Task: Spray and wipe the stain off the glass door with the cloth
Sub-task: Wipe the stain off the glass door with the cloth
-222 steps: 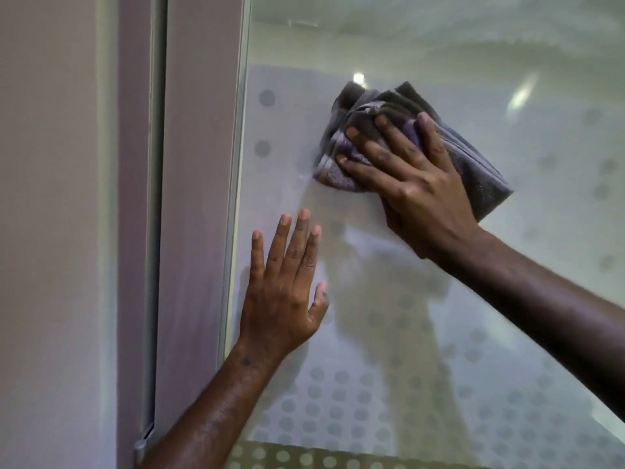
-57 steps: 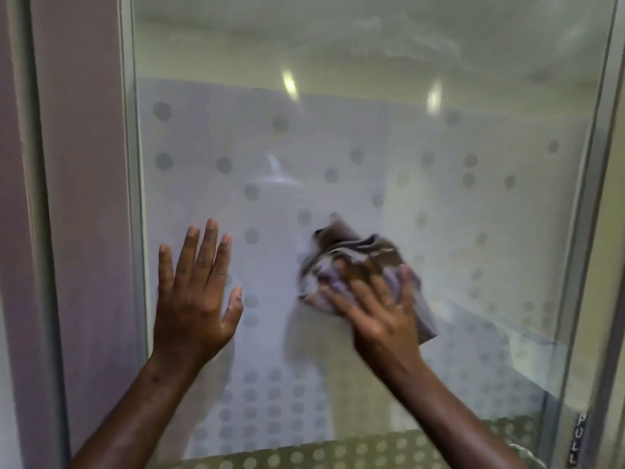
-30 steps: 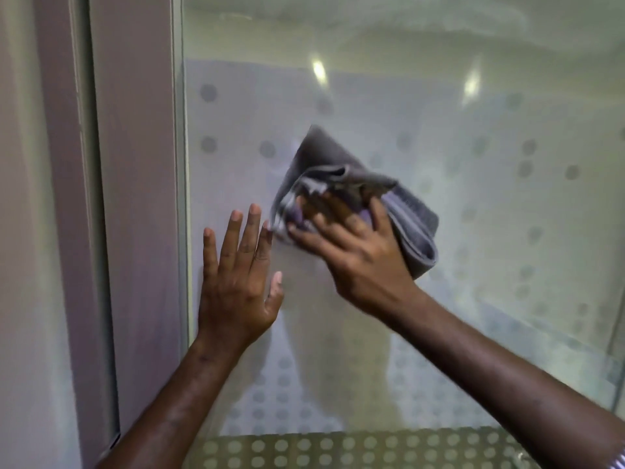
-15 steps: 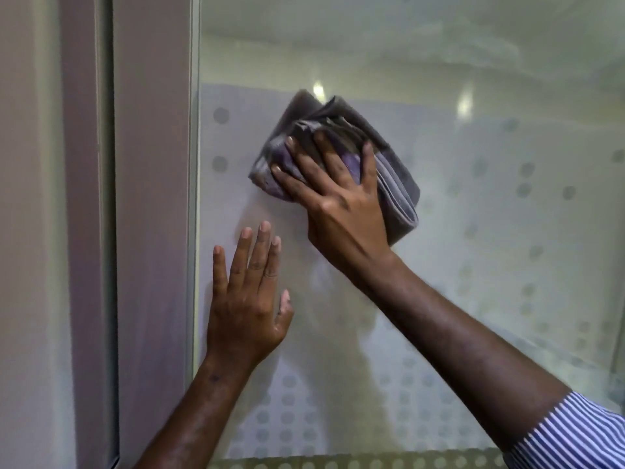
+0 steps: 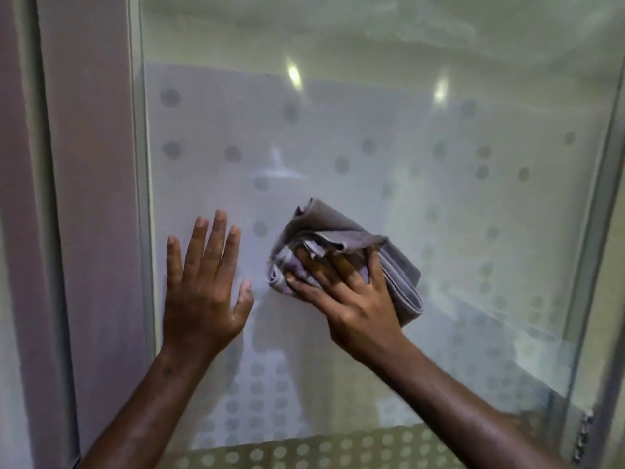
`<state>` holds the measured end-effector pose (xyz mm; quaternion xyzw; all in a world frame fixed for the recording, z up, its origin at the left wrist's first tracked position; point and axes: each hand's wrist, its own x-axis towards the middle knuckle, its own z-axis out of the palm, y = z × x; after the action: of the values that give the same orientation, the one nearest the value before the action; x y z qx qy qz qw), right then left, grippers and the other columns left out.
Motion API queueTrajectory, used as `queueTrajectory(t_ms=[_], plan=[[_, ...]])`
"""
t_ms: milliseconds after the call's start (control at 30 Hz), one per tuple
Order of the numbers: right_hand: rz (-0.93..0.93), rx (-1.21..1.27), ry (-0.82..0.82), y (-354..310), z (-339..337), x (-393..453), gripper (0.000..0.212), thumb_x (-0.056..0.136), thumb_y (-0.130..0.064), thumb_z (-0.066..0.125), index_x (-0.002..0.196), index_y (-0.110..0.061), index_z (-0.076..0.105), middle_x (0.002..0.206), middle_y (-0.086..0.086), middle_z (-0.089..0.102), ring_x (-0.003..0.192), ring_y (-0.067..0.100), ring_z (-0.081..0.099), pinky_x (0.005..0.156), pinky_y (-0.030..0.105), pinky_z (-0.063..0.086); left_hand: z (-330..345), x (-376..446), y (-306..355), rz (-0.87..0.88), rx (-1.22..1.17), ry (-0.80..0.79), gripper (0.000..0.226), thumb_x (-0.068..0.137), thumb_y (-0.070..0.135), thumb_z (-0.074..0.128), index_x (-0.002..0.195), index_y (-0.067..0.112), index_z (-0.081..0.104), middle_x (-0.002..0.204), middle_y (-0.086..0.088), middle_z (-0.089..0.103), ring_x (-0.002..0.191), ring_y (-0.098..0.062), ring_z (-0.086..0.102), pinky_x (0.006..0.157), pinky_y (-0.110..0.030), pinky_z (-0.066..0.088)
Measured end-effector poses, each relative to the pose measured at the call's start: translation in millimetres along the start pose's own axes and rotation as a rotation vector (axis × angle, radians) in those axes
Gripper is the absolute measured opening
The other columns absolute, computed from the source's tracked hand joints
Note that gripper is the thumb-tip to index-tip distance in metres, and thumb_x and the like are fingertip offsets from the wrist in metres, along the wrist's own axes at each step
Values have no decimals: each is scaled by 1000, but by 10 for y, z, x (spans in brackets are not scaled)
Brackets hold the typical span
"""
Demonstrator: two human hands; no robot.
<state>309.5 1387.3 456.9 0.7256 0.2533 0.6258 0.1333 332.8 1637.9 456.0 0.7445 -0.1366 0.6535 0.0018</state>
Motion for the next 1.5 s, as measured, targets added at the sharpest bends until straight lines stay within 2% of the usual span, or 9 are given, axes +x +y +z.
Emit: queueTrajectory(t_ms=[133,233,400,567,833,1033,1133,1267,1500], plan=[[206,-142,-3,718,-178,-271,71,91,-1,49,155,-31,45,163,2,41,146,34,47,116,74,23,11,6,6,-9,0,3,73,92,32,48,157,3,31,168,-17,22,157,-35,19,124,-66,14],[613,-168,-25,1377,-326,-354,83,80,-15,46,159,-36,36,170,-1,26,157,29,27,123,69,9,21,13,4,-6,9,1,74,91,31,48,157,2,31,167,-18,22,156,-36,19,124,-66,13],[1117,49,266,1793,-394,-267,72,88,-14,41,158,-31,39,168,-4,33,157,20,24,126,64,4,28,7,34,-10,12,11,73,92,29,46,157,1,28,168,-19,20,157,-37,17,124,-66,11],[946,209,437,1268,-253,156,68,85,-7,50,152,-16,50,159,6,46,151,16,32,127,60,12,40,14,36,-9,24,-2,73,93,30,44,158,1,27,168,-19,18,157,-38,16,124,-67,11],[141,204,54,-261,71,142,55,97,-6,44,146,-27,59,158,1,49,146,29,48,125,58,21,51,5,2,-4,-4,11,73,93,30,46,158,3,26,168,-19,18,157,-37,15,124,-66,10],[-109,105,-17,183,109,-340,49,95,1,45,125,-25,75,140,3,67,135,31,59,125,61,20,30,-3,-10,-11,-29,2,72,93,30,46,157,3,29,168,-18,19,158,-35,14,122,-68,15],[-6,21,54,631,40,-491,42,97,3,48,116,-21,76,129,10,73,124,37,66,116,71,31,41,-12,-16,-7,-22,4,70,95,31,45,157,3,30,168,-18,20,157,-37,17,121,-69,16],[275,-80,107,1322,-173,-649,60,90,6,54,143,-20,62,152,12,56,142,38,51,118,70,25,54,-17,-11,-9,-31,16,70,95,31,43,158,3,29,168,-18,20,156,-38,18,122,-69,15],[1023,96,277,2173,-390,-1036,74,83,-8,41,156,-19,44,165,6,37,156,28,30,124,63,19,51,-4,12,-19,-42,10,70,94,30,45,157,2,29,168,-18,19,157,-37,15,123,-69,12]])
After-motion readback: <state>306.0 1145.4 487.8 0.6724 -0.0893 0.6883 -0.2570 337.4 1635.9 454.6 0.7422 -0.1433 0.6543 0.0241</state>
